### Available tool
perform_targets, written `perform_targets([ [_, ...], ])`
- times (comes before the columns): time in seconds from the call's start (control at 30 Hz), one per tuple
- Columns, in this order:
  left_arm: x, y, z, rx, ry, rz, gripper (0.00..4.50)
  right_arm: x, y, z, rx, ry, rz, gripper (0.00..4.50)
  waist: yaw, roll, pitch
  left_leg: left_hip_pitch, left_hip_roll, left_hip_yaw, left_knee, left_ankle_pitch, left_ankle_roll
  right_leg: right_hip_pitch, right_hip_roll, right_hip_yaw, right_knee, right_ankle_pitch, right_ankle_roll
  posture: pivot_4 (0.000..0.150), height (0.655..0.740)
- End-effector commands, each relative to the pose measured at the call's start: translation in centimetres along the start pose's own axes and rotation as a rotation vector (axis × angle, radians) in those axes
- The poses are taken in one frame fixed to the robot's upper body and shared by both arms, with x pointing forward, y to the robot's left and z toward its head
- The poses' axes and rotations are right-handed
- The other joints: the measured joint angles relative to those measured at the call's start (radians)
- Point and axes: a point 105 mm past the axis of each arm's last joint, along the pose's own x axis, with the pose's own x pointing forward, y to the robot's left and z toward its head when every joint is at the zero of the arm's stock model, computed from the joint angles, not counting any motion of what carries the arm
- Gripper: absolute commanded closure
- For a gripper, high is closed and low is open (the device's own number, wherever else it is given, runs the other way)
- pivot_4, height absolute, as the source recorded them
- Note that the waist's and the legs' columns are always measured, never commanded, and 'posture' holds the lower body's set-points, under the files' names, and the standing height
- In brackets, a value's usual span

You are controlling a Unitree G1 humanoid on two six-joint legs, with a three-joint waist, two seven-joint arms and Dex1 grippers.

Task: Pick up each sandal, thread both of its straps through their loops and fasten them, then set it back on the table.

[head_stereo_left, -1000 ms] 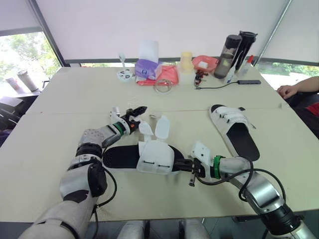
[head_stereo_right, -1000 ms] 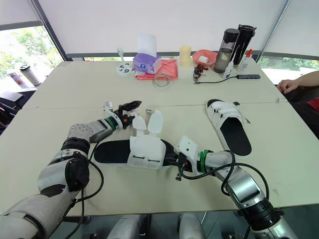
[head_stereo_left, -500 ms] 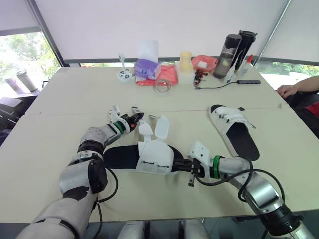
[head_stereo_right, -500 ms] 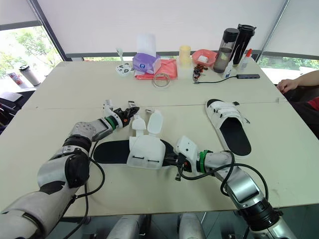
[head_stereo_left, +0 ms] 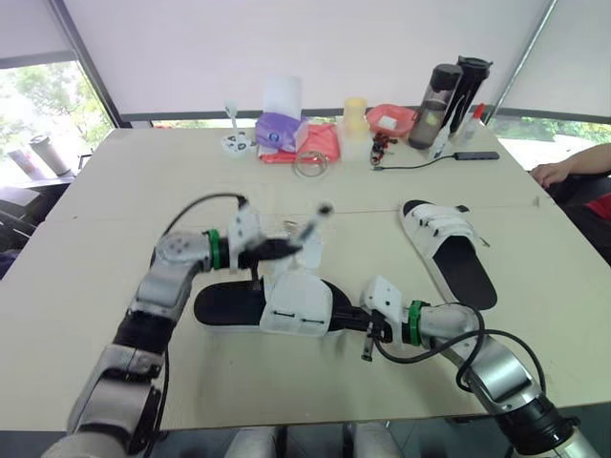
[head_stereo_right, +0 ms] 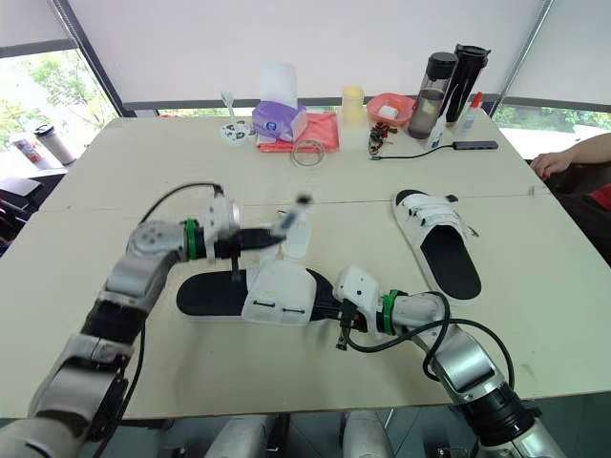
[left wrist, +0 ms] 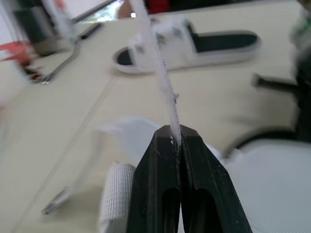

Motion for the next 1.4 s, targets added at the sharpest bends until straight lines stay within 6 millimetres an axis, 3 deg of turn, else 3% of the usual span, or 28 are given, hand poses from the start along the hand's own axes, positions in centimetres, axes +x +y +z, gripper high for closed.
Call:
perform_targets([
  [0.03,-0.4,-0.9,2.1,0.456,-0.054,-0.051,4.42,0.0,-0.2,-2.0,0.034,0.065,-0.03,4.5,0.002,0.0,0.0,0.0,0.0,0.0,0.0,-0.001,-0.001,0.0,0.0,0.0,-0.001,0.0,-0.001,0.15,0.74],
  [0.3,-2.2,-0.9,1.9,0.944,-0.141,-0.01,4.42,0.1,-0.5,-2.5,0.034,0.065,-0.047,4.5,0.003,0.0,-0.001,0.002,0.0,0.0,0.001,0.001,0.001,0.001,0.001,-0.001,-0.002,0.001,0.0,0.15,0.74],
  [0.4,-2.9,-1.3,1.7,1.038,-0.143,-0.038,3.18,0.1,-0.7,-2.6,0.034,0.065,-0.052,4.5,0.0,0.0,-0.001,0.002,-0.001,0.0,0.001,0.001,0.002,0.001,0.002,-0.001,-0.001,0.003,0.003,0.15,0.74],
  [0.6,-4.2,-0.7,1.3,1.107,-0.071,-0.019,0.25,0.2,-0.9,-2.8,0.034,0.065,-0.061,4.5,0.0,-0.001,-0.001,0.005,-0.001,0.0,0.001,0.001,0.002,0.004,0.004,-0.002,0.0,0.003,0.004,0.15,0.74],
  [0.67,-5.2,0.3,1.2,1.063,-0.06,0.077,0.05,0.1,-0.9,-3.0,0.037,0.069,-0.064,4.5,0.0,0.0,-0.001,0.008,-0.001,0.0,0.0,0.001,0.002,0.007,0.004,-0.002,0.0,0.003,0.004,0.15,0.74],
  [0.83,-6.6,3.2,-1.2,0.769,0.088,0.312,0.05,0.0,-0.9,-3.3,0.036,0.076,-0.064,4.5,-0.001,-0.001,-0.001,0.009,-0.001,-0.001,0.001,0.001,0.002,0.007,0.004,-0.003,0.002,0.003,0.005,0.15,0.74],
  [0.9,-8.0,4.0,-3.3,0.426,0.21,0.397,0.05,0.2,-1.2,-3.7,0.045,0.08,-0.076,4.5,-0.004,0.0,-0.001,0.009,-0.001,-0.001,0.001,0.001,0.002,0.007,0.004,-0.003,0.002,0.003,0.005,0.15,0.74],
  [0.97,-8.5,3.9,-3.0,0.042,0.171,0.458,0.05,0.4,-1.5,-4.0,0.054,0.084,-0.083,4.5,-0.012,0.0,-0.001,0.009,0.0,0.0,0.0,0.001,0.002,0.007,0.003,-0.002,0.003,0.002,0.005,0.15,0.74],
  [1.0,-8.4,3.8,-2.5,-0.072,0.148,0.466,0.05,0.4,-1.5,-4.1,0.055,0.084,-0.083,4.5,-0.012,0.0,-0.001,0.009,0.0,0.0,0.0,0.001,0.002,0.006,0.003,-0.002,0.003,0.002,0.005,0.15,0.74],
  [1.07,-8.1,3.0,-0.6,-0.307,0.068,0.448,0.05,0.6,-1.4,-4.1,0.071,0.073,-0.078,4.5,-0.009,-0.001,-0.001,0.009,0.001,-0.001,0.0,0.001,0.002,0.006,0.004,-0.002,0.003,0.002,0.004,0.15,0.74],
  [1.2,-7.7,0.6,2.1,-0.6,0.0,0.355,0.05,0.9,-1.0,-4.0,0.081,0.064,-0.058,4.5,-0.005,0.0,-0.002,0.009,0.004,-0.003,0.0,-0.001,-0.001,0.007,0.005,0.0,0.002,-0.002,-0.005,0.15,0.74],
  [1.3,-7.9,-2.8,3.5,-0.842,-0.047,0.247,0.05,0.9,-0.6,-4.2,0.081,0.069,-0.034,4.5,-0.009,0.002,-0.003,0.01,0.005,-0.003,-0.001,-0.001,-0.002,0.007,0.005,0.0,0.001,-0.004,-0.007,0.15,0.74],
  [1.4,-8.2,-5.7,4.0,-0.969,-0.026,0.174,0.05,0.8,-0.4,-4.4,0.081,0.077,-0.016,4.5,-0.006,0.002,-0.003,0.01,0.005,-0.002,-0.005,0.0,0.0,0.005,0.005,0.001,0.002,-0.004,-0.007,0.15,0.74],
])
